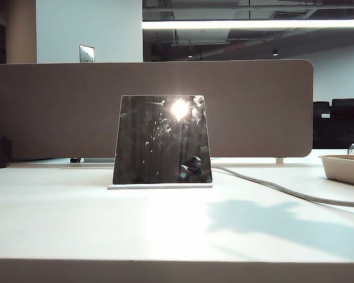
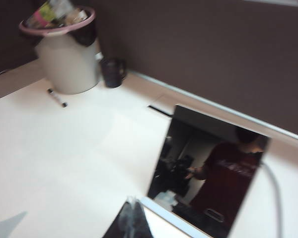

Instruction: Push the base of the mirror on the table to move it forward for a short distance.

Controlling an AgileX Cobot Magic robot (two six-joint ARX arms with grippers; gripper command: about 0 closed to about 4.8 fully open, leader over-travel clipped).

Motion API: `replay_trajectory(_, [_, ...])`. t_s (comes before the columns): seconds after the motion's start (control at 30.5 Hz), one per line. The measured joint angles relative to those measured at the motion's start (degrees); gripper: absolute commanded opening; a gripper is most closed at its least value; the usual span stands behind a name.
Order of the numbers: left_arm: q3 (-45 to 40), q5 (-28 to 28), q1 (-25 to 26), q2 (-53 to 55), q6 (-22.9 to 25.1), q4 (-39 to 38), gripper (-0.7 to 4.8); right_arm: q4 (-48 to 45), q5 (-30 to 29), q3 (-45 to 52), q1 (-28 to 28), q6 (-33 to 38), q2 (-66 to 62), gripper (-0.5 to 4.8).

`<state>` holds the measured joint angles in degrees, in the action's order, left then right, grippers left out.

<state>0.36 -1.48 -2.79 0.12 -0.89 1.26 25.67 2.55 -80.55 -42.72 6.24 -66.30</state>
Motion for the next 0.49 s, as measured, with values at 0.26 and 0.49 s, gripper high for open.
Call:
replay_trajectory(0.26, [0.0,0.0,0.0,0.0,0.0,0.0,-0.01,-0.87,7.26,14.29,0.04,-0.11,13.55,-0.02])
replay_trajectory(0.49, [0.0,0.0,0.0,0.0,0.0,0.0,-0.01,-3.93,14.43,23.54,0.11,0.68,24.68,-0.02])
